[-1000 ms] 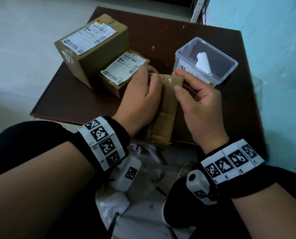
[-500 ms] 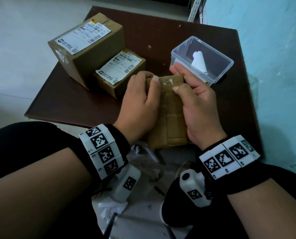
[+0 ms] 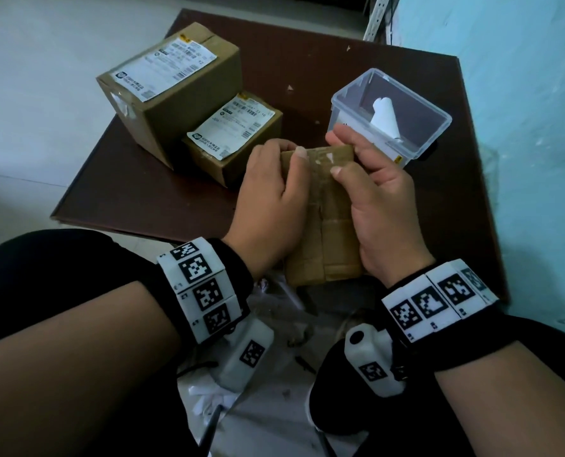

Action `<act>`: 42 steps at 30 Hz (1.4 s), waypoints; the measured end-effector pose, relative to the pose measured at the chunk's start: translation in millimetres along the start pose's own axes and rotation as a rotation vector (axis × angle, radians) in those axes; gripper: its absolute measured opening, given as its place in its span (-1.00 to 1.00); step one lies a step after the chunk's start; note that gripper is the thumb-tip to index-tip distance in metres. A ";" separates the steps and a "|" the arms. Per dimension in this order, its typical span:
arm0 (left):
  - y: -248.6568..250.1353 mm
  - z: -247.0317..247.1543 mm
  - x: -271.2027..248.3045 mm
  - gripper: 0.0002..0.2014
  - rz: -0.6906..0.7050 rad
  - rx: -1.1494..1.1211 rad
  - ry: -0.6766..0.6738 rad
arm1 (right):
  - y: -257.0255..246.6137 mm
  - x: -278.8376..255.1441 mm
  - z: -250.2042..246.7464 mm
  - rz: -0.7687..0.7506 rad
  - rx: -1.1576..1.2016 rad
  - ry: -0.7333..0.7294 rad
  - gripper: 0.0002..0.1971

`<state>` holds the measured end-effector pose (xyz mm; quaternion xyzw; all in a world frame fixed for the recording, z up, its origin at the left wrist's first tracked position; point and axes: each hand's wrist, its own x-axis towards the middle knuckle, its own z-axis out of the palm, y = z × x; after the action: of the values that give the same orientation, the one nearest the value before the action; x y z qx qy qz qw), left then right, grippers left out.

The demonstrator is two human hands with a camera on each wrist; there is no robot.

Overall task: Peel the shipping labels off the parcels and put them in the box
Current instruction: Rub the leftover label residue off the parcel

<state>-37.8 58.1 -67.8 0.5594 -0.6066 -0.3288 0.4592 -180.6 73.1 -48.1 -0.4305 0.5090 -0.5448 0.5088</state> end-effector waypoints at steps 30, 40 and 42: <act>1.4 -4.7 1.4 -0.72 -0.085 -0.046 -0.016 | 4.0 -0.2 2.1 -0.017 -0.002 0.025 -0.80; -1.6 -3.8 2.2 -0.74 -0.064 -0.021 -0.018 | 3.7 0.1 1.4 0.031 0.020 0.026 -0.78; -1.4 -3.8 1.4 -0.76 -0.043 -0.005 -0.019 | 5.4 -1.5 2.6 0.002 0.000 0.050 -0.81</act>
<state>-33.6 57.0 -67.4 0.5679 -0.5982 -0.3454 0.4476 -177.2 74.5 -53.1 -0.4164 0.5218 -0.5549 0.4964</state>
